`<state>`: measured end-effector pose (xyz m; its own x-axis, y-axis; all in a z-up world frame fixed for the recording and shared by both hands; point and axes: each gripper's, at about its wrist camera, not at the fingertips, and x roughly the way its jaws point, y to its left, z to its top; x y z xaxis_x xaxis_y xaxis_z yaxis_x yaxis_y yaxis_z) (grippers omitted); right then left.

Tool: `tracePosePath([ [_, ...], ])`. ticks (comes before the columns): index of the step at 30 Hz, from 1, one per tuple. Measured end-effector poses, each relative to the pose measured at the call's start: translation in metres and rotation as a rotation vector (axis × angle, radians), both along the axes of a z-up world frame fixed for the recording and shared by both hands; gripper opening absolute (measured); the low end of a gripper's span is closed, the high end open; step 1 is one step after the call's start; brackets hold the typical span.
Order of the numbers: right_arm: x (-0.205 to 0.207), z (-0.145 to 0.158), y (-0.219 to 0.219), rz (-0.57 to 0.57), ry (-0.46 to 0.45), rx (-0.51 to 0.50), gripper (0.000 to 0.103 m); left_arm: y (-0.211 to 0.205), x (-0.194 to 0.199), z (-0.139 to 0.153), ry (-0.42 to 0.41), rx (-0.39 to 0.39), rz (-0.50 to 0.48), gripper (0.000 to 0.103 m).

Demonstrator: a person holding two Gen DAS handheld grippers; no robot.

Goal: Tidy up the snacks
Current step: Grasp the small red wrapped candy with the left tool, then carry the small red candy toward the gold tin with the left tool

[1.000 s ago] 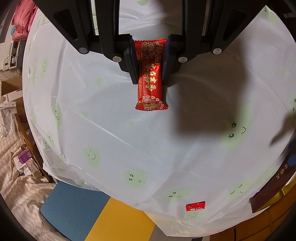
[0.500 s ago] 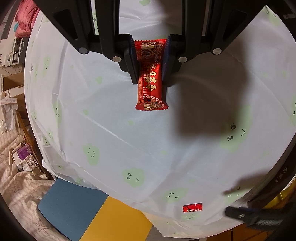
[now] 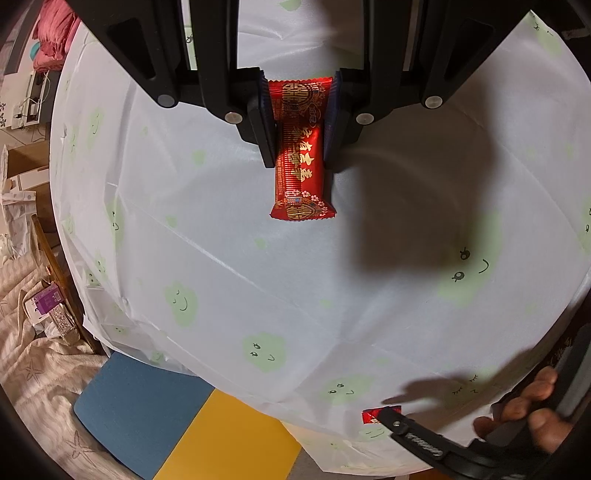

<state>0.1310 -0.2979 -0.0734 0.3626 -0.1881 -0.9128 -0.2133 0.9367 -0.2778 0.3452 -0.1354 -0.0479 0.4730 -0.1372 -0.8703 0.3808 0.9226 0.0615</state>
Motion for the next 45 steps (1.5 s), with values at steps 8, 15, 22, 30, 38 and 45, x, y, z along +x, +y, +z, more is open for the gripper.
tracePosePath([
  [8,-0.001,0.000,0.002,0.007,-0.002,-0.009,0.024,-0.006,-0.002,-0.009,-0.034,-0.002,0.010,0.016],
  [15,-0.003,-0.001,0.006,0.028,-0.009,-0.029,0.024,0.002,-0.059,-0.003,-0.051,-0.072,0.058,0.015],
  [22,-0.006,-0.001,0.008,0.030,-0.019,-0.034,0.024,0.005,-0.144,0.006,-0.113,-0.104,0.023,0.015],
  [30,-0.013,-0.001,0.015,0.057,-0.040,-0.067,0.024,0.020,-0.227,-0.005,-0.159,-0.114,0.021,0.015],
  [38,-0.019,-0.002,0.025,0.073,-0.055,-0.104,0.024,0.020,-0.269,-0.023,-0.257,-0.088,-0.001,0.016],
  [45,-0.024,-0.002,0.035,0.083,-0.064,-0.141,0.024,0.022,-0.273,-0.027,-0.289,-0.075,-0.001,0.016],
])
